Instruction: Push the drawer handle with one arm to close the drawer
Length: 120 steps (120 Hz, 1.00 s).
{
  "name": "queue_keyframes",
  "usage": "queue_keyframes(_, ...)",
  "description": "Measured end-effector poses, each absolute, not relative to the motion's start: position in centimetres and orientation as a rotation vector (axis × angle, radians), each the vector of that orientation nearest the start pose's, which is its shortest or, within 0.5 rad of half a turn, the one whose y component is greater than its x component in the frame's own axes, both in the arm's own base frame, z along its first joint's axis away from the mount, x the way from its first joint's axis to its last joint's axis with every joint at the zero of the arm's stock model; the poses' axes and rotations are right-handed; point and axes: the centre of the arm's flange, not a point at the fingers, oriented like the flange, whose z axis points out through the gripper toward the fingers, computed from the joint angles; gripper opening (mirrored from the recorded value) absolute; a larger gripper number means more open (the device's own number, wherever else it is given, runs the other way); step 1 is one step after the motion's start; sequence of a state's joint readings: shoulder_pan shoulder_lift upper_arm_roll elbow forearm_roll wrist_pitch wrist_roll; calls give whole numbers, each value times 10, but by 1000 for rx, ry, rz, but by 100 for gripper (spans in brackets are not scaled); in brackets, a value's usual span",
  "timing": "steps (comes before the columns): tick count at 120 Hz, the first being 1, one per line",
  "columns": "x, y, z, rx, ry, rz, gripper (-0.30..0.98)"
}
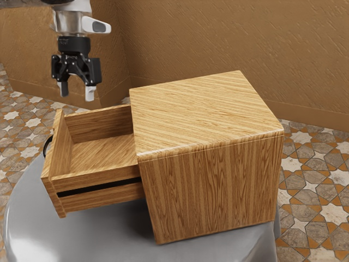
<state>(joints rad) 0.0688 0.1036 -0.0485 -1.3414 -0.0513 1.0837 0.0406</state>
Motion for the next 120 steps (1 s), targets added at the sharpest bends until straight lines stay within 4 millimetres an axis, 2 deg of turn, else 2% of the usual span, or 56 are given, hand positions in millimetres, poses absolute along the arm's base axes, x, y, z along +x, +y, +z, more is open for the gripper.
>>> queue_keyframes(12,555,12,636,-3189,46,343,69)
queue_keyframes(18,553,14,631,-3190,36,290,69)
queue_keyframes(25,497,21,629,-3168,10,250,69)
queue_keyframes(34,398,29,627,-3140,-2,123,69)
queue_keyframes(39,348,48,632,-3191,87,1,69)
queue_keyframes(47,292,71,624,-3214,218,-122,67)
queue_keyframes(52,274,81,615,-3195,281,-150,64)
queue_keyframes(58,272,94,598,-3168,341,-134,57)
queue_keyframes(71,294,137,557,-3136,390,-78,32)
queue_keyframes(76,303,147,545,-3115,390,-65,23)
queue_keyframes(92,339,147,520,-3034,480,-78,5)
queue_keyframes(100,352,145,516,-3004,507,-107,0)
queue_keyframes(108,357,142,514,-2988,536,-146,-3)
queue_keyframes(120,348,135,505,-2994,603,-183,-6)
